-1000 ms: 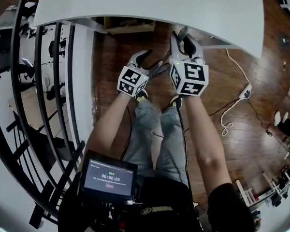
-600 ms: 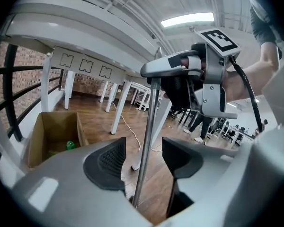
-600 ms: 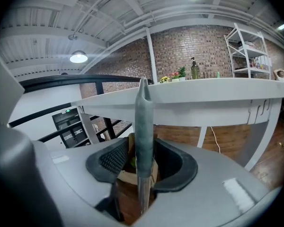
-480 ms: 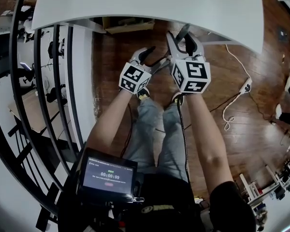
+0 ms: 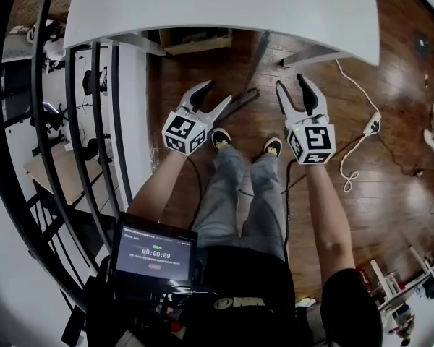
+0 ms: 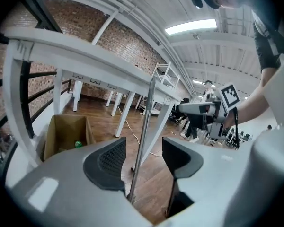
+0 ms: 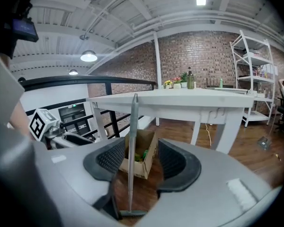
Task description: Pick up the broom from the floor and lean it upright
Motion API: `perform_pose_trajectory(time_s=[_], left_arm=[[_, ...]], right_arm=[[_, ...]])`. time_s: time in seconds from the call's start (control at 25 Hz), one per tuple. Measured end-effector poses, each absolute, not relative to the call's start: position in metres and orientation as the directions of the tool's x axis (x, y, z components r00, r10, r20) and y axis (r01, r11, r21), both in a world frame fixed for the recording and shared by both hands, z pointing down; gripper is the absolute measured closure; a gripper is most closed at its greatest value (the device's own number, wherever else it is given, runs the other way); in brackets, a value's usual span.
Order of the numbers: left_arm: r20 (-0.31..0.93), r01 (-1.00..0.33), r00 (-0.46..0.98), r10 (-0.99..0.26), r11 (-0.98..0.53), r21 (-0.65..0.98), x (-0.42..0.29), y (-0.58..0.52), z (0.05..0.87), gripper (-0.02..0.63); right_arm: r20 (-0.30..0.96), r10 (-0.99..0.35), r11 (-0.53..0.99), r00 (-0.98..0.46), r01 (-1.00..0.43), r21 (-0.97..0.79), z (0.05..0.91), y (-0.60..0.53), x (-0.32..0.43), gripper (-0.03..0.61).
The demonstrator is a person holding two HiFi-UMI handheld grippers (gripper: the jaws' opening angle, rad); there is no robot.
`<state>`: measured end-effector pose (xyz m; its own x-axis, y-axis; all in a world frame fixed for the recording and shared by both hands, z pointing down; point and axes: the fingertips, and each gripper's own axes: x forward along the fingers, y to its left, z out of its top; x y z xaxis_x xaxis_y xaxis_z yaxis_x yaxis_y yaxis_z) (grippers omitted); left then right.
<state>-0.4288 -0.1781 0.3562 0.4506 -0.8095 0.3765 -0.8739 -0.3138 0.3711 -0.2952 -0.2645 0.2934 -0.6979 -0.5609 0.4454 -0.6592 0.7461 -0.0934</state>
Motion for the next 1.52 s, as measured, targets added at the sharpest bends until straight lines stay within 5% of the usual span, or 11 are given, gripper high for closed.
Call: perform_pose_trajectory(time_s=[0.08, 0.16, 0.56, 0.76, 1.04, 1.52], left_arm=[[0.362, -0.879, 0.436, -0.824, -0.303, 0.369, -0.426, -0.15, 0.33, 0.354], [0.351, -0.882, 0.434, -0.83, -0.311, 0.354, -0.41, -0.111, 0.303, 0.354], [0.236, -0.894, 0.443, -0.865, -0.407, 0.185, -0.214, 0.04, 0.098, 0.372], [0.162, -0.946, 0.311, -0.936, -0.29, 0.144, -0.173, 0.018, 0.044, 0.602], [0.148, -0.95, 0.28, -0.949, -0.251, 0.187, -0.13, 0.043, 0.045, 0.601], [0.104, -0.953, 0.247, -0.963, -0.221, 0.208, -0.136, 0.032, 0.029, 0.601]], right_arm=[[0.421, -0.584, 0.733, -0.693, -0.674, -0.092, 0.27, -0.239, -0.26, 0.384], [0.387, -0.622, 0.715, -0.68, -0.695, -0.071, 0.242, -0.202, -0.219, 0.573], [0.287, -0.527, 0.81, -0.8, -0.575, -0.113, 0.087, -0.01, -0.093, 0.575], [0.201, -0.402, 0.884, -0.893, -0.436, -0.17, 0.058, 0.001, -0.094, 0.574], [0.126, -0.308, 0.927, -0.943, -0.327, -0.182, 0.063, 0.03, -0.09, 0.575], [0.097, -0.323, 0.922, -0.941, -0.336, -0.191, 0.046, 0.012, -0.1, 0.574]])
